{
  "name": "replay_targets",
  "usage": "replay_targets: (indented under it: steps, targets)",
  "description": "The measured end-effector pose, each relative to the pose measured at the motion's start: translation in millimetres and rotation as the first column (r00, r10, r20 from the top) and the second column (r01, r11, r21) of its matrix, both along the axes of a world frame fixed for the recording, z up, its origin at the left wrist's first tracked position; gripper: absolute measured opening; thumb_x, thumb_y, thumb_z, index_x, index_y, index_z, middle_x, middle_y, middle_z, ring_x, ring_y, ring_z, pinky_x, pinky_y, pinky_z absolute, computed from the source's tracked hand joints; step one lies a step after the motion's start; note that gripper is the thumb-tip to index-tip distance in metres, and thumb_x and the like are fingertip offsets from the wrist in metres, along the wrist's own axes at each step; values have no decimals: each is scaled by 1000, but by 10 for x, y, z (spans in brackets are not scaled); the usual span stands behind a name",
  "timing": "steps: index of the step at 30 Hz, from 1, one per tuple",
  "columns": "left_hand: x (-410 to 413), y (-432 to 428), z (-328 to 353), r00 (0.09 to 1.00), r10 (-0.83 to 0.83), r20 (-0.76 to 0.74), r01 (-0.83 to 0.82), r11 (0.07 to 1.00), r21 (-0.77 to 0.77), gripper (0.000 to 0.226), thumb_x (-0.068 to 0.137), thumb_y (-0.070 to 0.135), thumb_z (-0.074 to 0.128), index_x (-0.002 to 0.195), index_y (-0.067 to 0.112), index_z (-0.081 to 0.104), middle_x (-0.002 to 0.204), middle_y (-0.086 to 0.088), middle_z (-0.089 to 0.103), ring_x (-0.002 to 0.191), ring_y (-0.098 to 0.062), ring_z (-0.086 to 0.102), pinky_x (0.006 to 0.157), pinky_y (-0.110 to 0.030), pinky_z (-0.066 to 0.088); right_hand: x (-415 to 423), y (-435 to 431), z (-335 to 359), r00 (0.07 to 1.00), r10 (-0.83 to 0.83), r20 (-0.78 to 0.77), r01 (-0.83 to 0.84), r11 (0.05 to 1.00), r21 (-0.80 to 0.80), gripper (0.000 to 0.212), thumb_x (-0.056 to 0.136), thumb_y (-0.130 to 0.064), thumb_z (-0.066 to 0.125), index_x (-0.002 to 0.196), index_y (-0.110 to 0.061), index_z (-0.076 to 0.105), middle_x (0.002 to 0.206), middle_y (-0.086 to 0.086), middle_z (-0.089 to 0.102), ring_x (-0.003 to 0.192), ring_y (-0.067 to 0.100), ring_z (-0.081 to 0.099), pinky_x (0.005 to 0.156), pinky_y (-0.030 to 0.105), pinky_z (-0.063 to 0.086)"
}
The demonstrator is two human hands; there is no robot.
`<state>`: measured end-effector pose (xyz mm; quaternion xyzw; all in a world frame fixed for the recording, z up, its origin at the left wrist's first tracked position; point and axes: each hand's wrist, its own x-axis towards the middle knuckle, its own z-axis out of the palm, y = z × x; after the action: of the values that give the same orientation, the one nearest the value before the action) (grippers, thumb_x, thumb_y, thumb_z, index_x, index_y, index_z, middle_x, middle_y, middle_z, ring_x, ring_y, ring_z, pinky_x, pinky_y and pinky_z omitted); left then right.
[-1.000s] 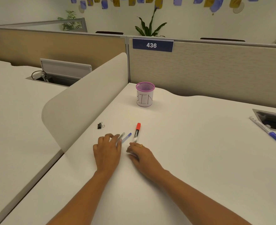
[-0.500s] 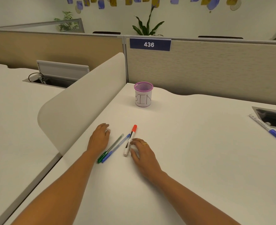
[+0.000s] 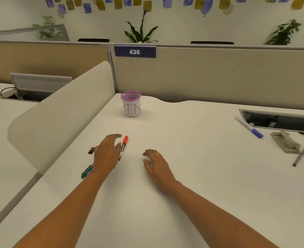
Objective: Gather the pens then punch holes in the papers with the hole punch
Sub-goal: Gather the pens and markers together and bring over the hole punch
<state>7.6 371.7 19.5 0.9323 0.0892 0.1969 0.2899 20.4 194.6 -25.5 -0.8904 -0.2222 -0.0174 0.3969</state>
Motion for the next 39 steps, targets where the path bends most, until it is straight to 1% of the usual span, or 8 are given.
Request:
replay_targets:
  steps: [6, 14, 21, 24, 28, 31, 35, 39]
  targets:
    - [86, -967, -134, 968, -221, -118, 233, 968, 95, 30, 92, 18, 50, 121, 17, 54, 131, 0, 53, 117, -20, 53, 99, -37, 35, 146, -992, 28, 991, -135, 19, 137, 983, -124, 31, 95, -19, 44, 124, -10, 52, 136, 0, 48, 129, 14, 39, 99, 20, 31]
    - [341, -2147, -210, 893, -358, -272, 409, 897, 165, 35, 93, 26, 46, 128, 21, 48, 138, 5, 43, 125, -16, 45, 101, -34, 30, 330, -2529, 181, 912, -405, 68, 409, 882, -236, 31, 94, -22, 47, 122, -11, 54, 135, 4, 50, 126, 18, 44, 103, 24, 33]
    - [728, -3218, -94, 827, -460, -322, 534, 821, 200, 37, 94, 28, 44, 131, 20, 44, 142, 4, 38, 130, -17, 38, 102, -36, 31, 459, -3651, 279, 724, -682, 103, 684, 692, -229, 34, 92, -27, 54, 123, -13, 54, 131, 8, 55, 120, 23, 51, 102, 32, 40]
    - [909, -3612, -52, 799, -493, -345, 576, 792, 203, 38, 94, 29, 45, 131, 20, 44, 145, 2, 35, 133, -18, 34, 104, -38, 31, 500, -4017, 252, 627, -771, 116, 769, 588, -249, 45, 90, -30, 56, 130, -11, 50, 143, 11, 44, 132, 28, 39, 109, 40, 34]
    - [1162, -3995, -18, 778, -485, -399, 602, 756, 256, 42, 95, 29, 45, 135, 20, 40, 151, 0, 29, 137, -21, 30, 107, -41, 32, 571, -4333, 222, 570, -820, 60, 756, 494, -430, 63, 87, -52, 51, 140, -19, 37, 154, 12, 23, 144, 30, 17, 114, 50, 19]
    - [1361, -4200, -14, 783, -455, -423, 593, 753, 287, 46, 96, 26, 43, 141, 20, 34, 154, -2, 24, 139, -24, 27, 109, -43, 32, 656, -4473, 209, 556, -831, -34, 693, 486, -532, 81, 82, -66, 44, 147, -25, 19, 158, 10, 7, 146, 32, 4, 114, 56, 12]
    - [1558, -4355, -21, 777, -458, -432, 597, 754, 273, 49, 97, 18, 41, 144, 20, 27, 157, -2, 18, 141, -27, 24, 109, -45, 31, 701, -4528, 168, 577, -810, -101, 653, 532, -540, 81, 83, -64, 46, 148, -29, 11, 158, 10, 2, 146, 33, 4, 113, 55, 16]
    - [1683, -4464, -27, 754, -463, -466, 620, 736, 271, 53, 96, 10, 41, 145, 20, 24, 158, -4, 12, 143, -30, 16, 112, -52, 28, 699, -4512, 156, 590, -805, -60, 648, 517, -560, 68, 89, -52, 45, 146, -29, 16, 156, 10, 13, 143, 32, 16, 110, 52, 25]
